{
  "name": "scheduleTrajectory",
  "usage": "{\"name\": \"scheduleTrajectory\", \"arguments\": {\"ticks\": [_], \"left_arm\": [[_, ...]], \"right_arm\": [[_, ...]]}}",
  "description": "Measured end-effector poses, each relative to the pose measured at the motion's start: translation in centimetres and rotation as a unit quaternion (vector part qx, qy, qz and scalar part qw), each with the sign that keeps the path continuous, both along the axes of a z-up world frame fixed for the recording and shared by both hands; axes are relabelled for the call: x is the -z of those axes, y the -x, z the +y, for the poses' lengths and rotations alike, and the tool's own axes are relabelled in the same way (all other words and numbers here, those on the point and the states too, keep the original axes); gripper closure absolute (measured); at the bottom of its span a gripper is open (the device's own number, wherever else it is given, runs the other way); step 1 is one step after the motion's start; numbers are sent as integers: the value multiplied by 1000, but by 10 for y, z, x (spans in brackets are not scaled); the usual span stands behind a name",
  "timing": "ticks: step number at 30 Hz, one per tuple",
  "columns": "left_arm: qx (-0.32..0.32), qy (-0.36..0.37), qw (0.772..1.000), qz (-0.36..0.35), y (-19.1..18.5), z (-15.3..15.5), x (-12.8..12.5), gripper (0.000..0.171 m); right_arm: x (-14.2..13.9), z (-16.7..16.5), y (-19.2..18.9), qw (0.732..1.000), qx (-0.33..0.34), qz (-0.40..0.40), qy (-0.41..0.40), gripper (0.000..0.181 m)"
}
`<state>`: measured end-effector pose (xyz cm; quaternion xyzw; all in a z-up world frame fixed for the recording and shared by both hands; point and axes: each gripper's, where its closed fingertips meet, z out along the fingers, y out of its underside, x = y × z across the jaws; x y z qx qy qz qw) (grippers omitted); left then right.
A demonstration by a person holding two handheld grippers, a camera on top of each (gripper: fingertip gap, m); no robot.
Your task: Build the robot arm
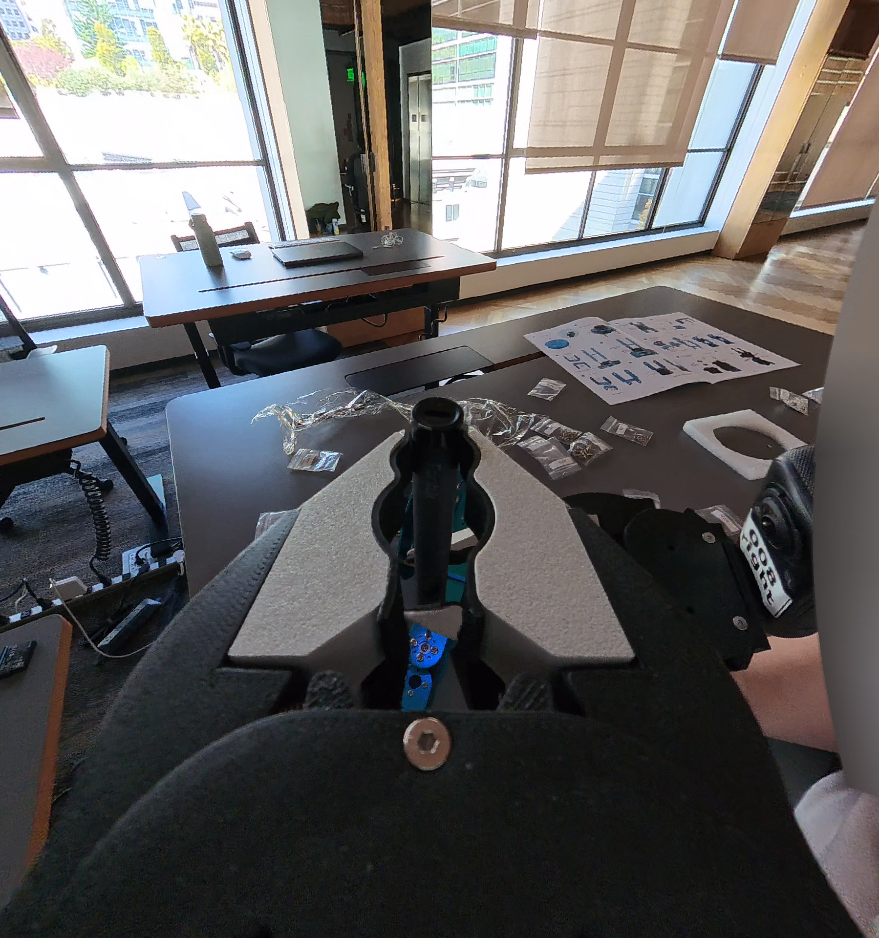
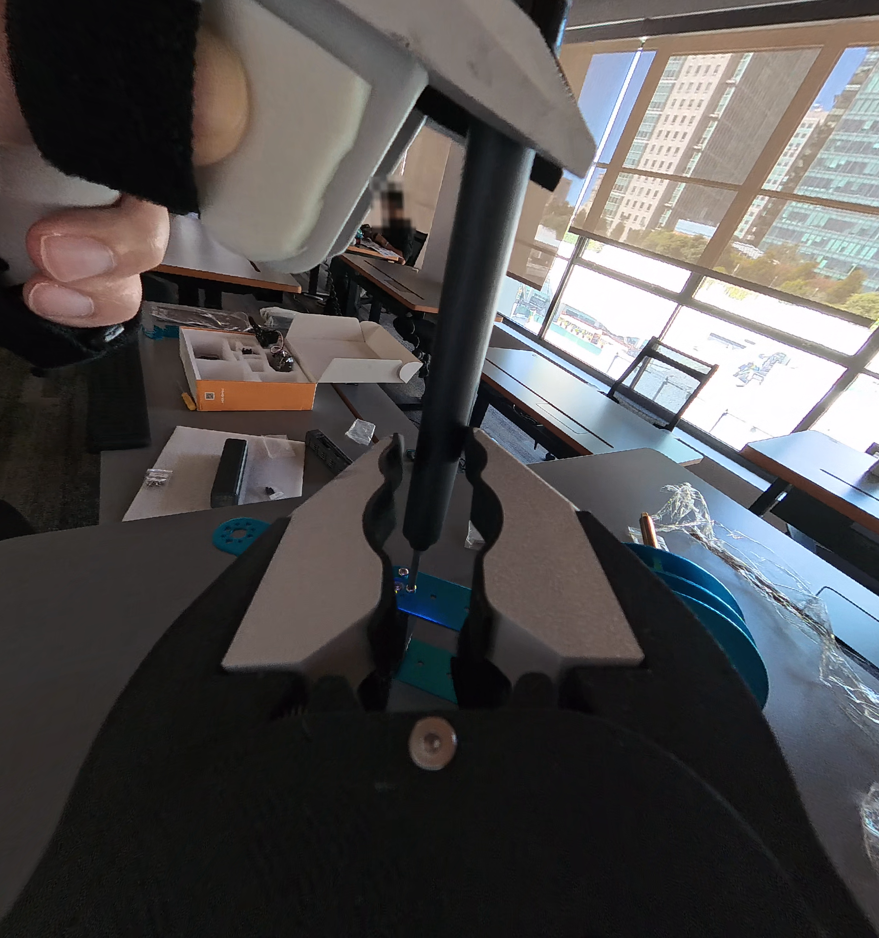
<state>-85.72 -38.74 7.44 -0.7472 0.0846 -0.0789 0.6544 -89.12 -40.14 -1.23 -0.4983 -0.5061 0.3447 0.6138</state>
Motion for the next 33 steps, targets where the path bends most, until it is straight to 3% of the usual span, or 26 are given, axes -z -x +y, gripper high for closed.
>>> {"name": "scheduleTrajectory", "arguments": {"ticks": [4, 7, 12, 16, 21, 23, 28, 33], "left_arm": [[-5, -3, 1000, 10, -2, 0, -5, 155], [-9, -34, 999, -7, 4, -7, -27, 155], [-2, -64, 997, -44, 1, -34, -49, 155], [28, -67, 994, -79, -29, -37, -27, 155], [116, -36, 987, -104, -65, -13, -8, 155], [148, -21, 983, -108, -76, -8, 0, 155], [188, 4, 979, -81, -82, 1, 25, 155], [230, 51, 966, -109, -92, 3, 50, 155]], "right_arm": [[1, -1, 0, 1000, -11, -5, 12, 156], [4, -2, -8, 1000, -20, -12, 13, 154], [5, -19, -49, 997, -76, -26, 14, 146], [-9, -35, -70, 993, -105, -14, 55, 133], [-13, -31, -60, 993, -94, -59, 50, 139], [-6, -21, -63, 992, -69, -90, 52, 163], [22, 14, -78, 983, 52, -167, 47, 169], [43, 27, -106, 964, 107, -241, 21, 170]]}}
